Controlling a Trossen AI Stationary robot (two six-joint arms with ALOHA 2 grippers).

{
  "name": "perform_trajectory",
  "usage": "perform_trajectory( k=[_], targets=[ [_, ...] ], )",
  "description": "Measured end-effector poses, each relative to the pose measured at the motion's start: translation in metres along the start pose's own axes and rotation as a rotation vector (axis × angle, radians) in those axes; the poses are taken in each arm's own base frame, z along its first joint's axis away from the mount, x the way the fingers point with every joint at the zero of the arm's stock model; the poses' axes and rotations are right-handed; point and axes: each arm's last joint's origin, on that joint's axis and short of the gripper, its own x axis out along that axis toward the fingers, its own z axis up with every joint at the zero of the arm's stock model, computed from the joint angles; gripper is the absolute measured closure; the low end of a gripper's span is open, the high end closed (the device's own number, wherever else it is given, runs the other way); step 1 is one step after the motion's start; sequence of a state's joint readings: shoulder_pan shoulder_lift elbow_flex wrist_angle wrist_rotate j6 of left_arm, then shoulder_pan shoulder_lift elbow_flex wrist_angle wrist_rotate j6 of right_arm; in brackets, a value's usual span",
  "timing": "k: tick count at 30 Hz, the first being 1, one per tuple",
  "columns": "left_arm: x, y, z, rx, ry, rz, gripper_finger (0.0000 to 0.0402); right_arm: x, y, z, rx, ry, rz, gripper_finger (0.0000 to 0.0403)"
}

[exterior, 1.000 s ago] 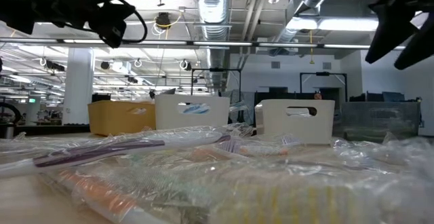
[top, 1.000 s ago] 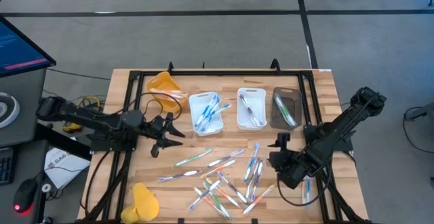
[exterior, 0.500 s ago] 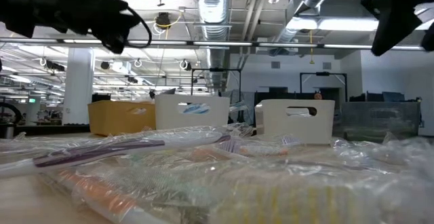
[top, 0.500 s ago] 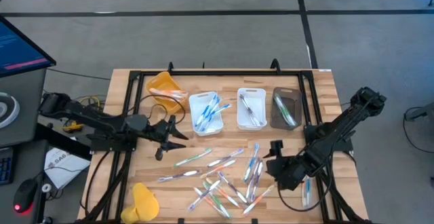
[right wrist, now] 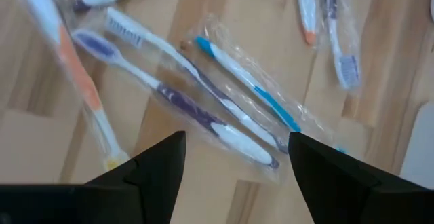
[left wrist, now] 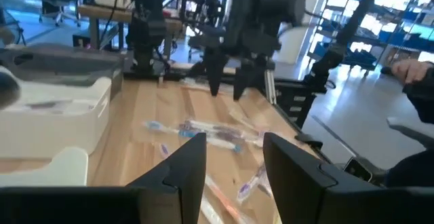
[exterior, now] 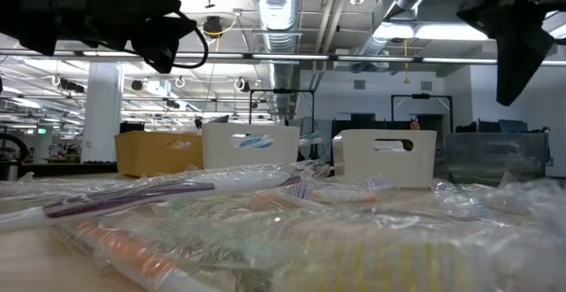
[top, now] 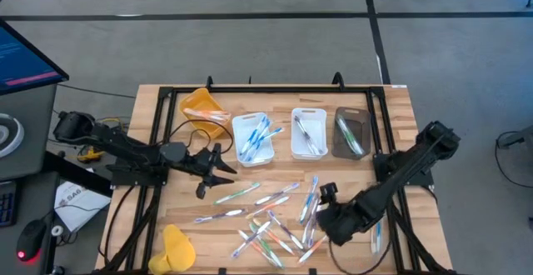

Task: Pick & Place Toothbrushes
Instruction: Put the purple toothbrush into the right white bin

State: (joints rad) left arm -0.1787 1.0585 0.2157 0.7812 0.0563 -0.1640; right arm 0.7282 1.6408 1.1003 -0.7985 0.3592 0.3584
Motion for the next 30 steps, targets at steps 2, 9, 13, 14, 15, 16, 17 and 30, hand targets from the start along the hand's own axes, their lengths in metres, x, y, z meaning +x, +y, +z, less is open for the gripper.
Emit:
perform_trajectory(
  k=[2, 9, 13, 14, 15, 16, 17, 30],
  targets=[
    [0.000, 0.000, 0.002, 0.002, -0.018, -0.003, 0.0262, 0.004, 0.001, 0.009, 0.037, 0.042, -0.016, 0.0148],
    [0.000, -0.001, 0.005, 0.086, -0.049, -0.006, 0.0262, 0.015, 0.007, 0.039, 0.136, 0.103, 0.015, 0.0148],
    [0.000, -0.001, 0.005, 0.128, -0.053, -0.005, 0.0262, 0.022, 0.012, 0.057, 0.266, 0.066, 0.038, 0.0148],
    [0.000, -0.001, 0.005, 0.140, -0.055, -0.005, 0.0262, 0.024, 0.014, 0.062, 0.304, 0.048, 0.046, 0.0148],
    [0.000, -0.001, 0.006, 0.150, -0.060, -0.004, 0.0262, 0.025, 0.016, 0.067, 0.336, 0.027, 0.056, 0.0148],
    [0.000, -0.001, 0.007, 0.163, -0.068, -0.004, 0.0262, 0.026, 0.017, 0.071, 0.366, 0.016, 0.062, 0.0148],
    [0.000, 0.000, 0.007, 0.168, -0.074, -0.002, 0.0262, 0.028, 0.018, 0.075, 0.387, 0.009, 0.066, 0.0148],
    [-0.001, 0.002, 0.009, 0.165, -0.086, 0.012, 0.0262, 0.039, 0.023, 0.088, 0.458, -0.001, 0.079, 0.0148]
  ],
)
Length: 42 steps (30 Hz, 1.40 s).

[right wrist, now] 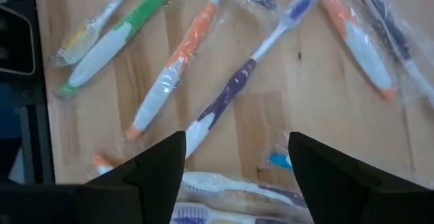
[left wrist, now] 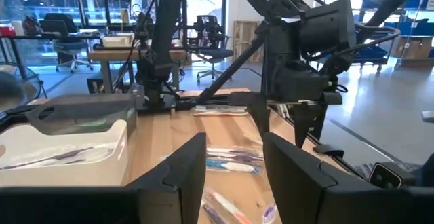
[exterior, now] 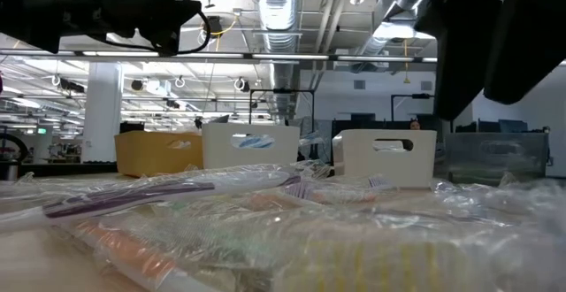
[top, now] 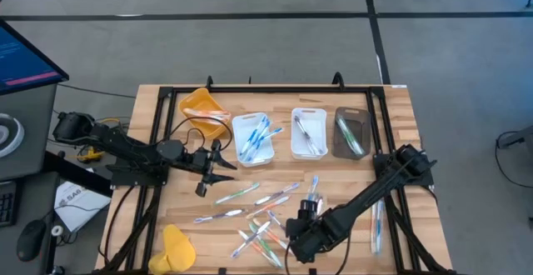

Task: Pick & Place Toothbrushes
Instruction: Put the purple toothbrush into the right white bin

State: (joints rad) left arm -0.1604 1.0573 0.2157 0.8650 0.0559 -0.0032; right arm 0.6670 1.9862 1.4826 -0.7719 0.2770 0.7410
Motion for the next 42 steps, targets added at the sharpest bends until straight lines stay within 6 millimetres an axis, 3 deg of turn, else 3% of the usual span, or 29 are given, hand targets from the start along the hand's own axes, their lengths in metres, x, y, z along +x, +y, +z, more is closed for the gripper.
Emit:
perform_trajectory(
  k=[5, 11, 15, 19, 25, 30, 36, 39, 42],
  targets=[
    [0.000, 0.000, 0.000, 0.000, -0.002, 0.000, 0.0262, -0.001, -0.005, -0.007, 0.200, 0.106, -0.017, 0.0148],
    [0.000, 0.000, 0.001, 0.000, -0.009, 0.000, 0.0262, -0.006, -0.022, -0.024, 0.519, 0.300, -0.213, 0.0148],
    [0.000, 0.000, 0.001, 0.000, -0.014, 0.000, 0.0262, -0.010, -0.023, -0.028, 0.667, 0.267, -0.283, 0.0148],
    [0.000, 0.000, 0.002, 0.001, -0.018, 0.000, 0.0262, -0.029, -0.030, -0.038, 0.776, 0.210, -0.434, 0.0148],
    [0.000, 0.000, 0.002, 0.000, -0.019, 0.000, 0.0262, -0.066, -0.041, -0.060, 0.768, 0.220, -0.647, 0.0148],
    [0.000, 0.000, 0.002, 0.000, -0.019, 0.000, 0.0262, -0.086, -0.058, -0.070, 0.754, 0.104, -0.565, 0.0148],
    [0.000, 0.000, 0.002, 0.000, -0.020, 0.000, 0.0262, -0.089, -0.094, -0.097, 1.116, 0.024, -0.533, 0.0148],
    [0.000, 0.000, 0.002, 0.000, -0.020, 0.000, 0.0262, -0.083, -0.095, -0.102, 1.226, 0.026, -0.381, 0.0148],
    [0.000, 0.000, 0.002, 0.000, -0.020, 0.000, 0.0262, -0.078, -0.088, -0.098, 1.214, 0.011, -0.245, 0.0148]
  ],
)
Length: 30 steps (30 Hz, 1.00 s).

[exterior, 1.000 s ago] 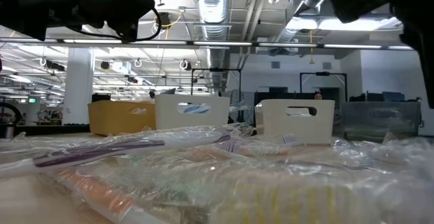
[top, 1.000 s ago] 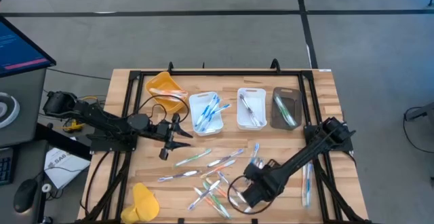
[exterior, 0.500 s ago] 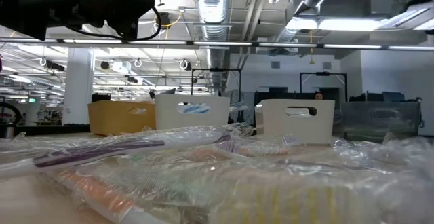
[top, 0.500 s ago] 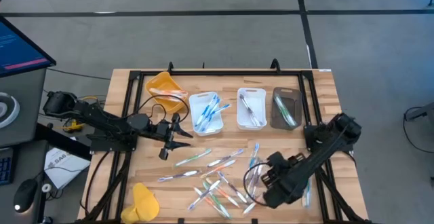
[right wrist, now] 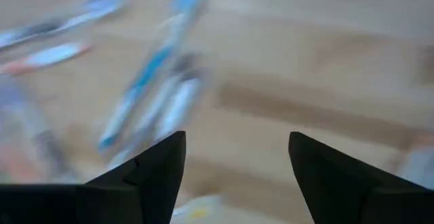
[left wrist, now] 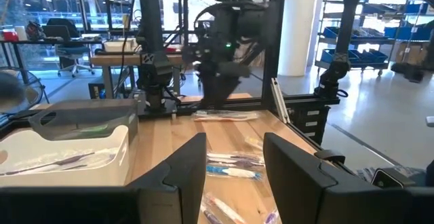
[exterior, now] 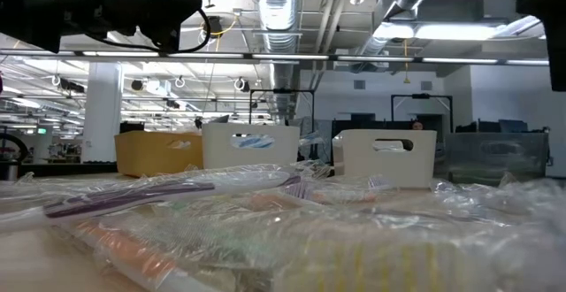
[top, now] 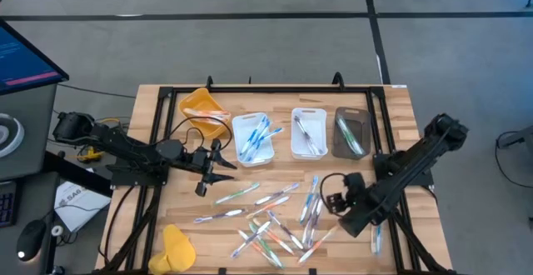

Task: Pick & Place Toothbrushes
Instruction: Put the purple toothbrush into the right white bin

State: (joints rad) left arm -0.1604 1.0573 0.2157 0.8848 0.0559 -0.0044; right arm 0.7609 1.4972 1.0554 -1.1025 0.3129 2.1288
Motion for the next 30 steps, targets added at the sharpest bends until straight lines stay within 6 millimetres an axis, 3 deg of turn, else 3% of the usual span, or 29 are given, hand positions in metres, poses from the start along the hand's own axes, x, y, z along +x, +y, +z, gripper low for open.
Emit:
perform_trajectory(
  k=[9, 11, 21, 30],
  targets=[
    [0.000, 0.000, 0.000, -0.010, 0.001, -0.001, 0.0262, 0.004, 0.042, -0.026, -0.208, 0.050, 0.409, 0.0148],
    [0.000, 0.000, 0.000, -0.011, 0.001, 0.000, 0.0262, 0.007, 0.050, -0.028, -0.179, 0.064, 0.447, 0.0148],
    [0.000, 0.000, 0.002, -0.010, -0.014, -0.001, 0.0262, 0.050, 0.057, -0.034, 0.040, 0.156, 0.245, 0.0148],
    [0.000, -0.002, 0.001, -0.012, -0.009, -0.065, 0.0262, 0.056, 0.064, -0.021, 0.098, 0.206, 0.184, 0.0148]
  ],
)
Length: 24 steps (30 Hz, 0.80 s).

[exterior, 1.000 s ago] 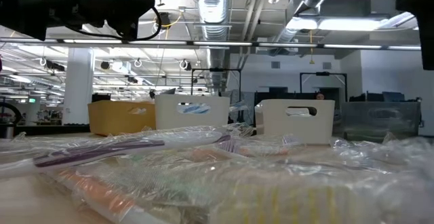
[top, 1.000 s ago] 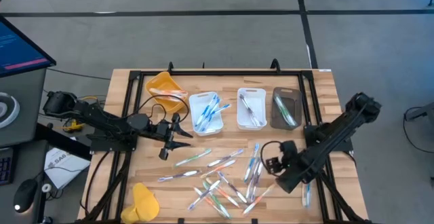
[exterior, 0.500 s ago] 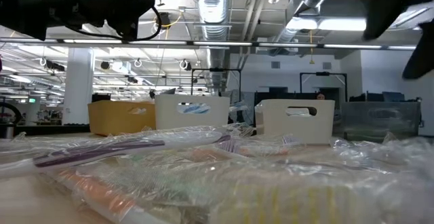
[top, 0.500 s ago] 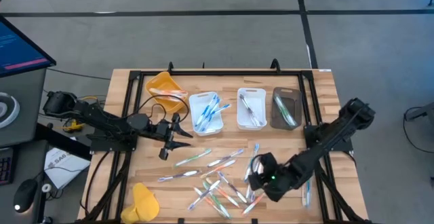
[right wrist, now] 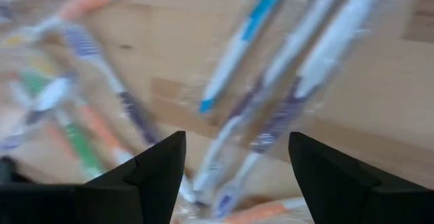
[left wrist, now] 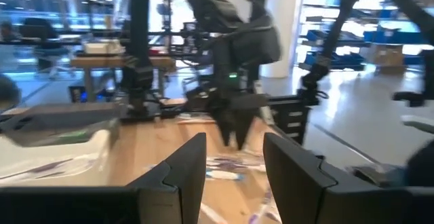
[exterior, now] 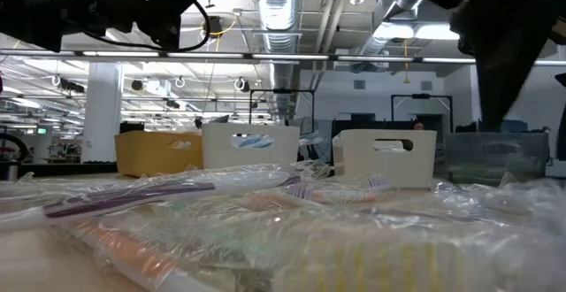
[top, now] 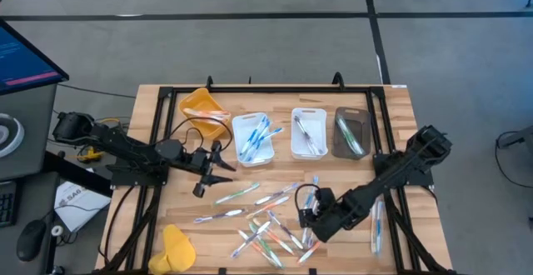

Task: Pick & Place Toothbrushes
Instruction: Put the purple toothbrush into the right white bin

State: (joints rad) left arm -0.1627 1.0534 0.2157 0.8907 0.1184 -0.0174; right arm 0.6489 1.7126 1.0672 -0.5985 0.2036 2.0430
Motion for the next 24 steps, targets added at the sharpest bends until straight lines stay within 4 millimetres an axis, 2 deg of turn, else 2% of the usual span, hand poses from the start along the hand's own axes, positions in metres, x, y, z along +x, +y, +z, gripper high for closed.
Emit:
perform_trajectory(
  k=[5, 13, 24],
  targets=[
    [0.000, -0.002, 0.000, 0.000, 0.002, -0.063, 0.0262, 0.000, -0.007, 0.005, 0.015, 0.018, -0.107, 0.0148],
    [0.000, -0.002, 0.000, 0.001, 0.002, -0.071, 0.0262, 0.001, -0.021, 0.007, 0.013, -0.030, -0.249, 0.0148],
    [0.000, -0.002, 0.000, -0.048, 0.004, -0.070, 0.0262, 0.003, -0.018, 0.014, 0.061, -0.041, -0.242, 0.0148]
  ],
)
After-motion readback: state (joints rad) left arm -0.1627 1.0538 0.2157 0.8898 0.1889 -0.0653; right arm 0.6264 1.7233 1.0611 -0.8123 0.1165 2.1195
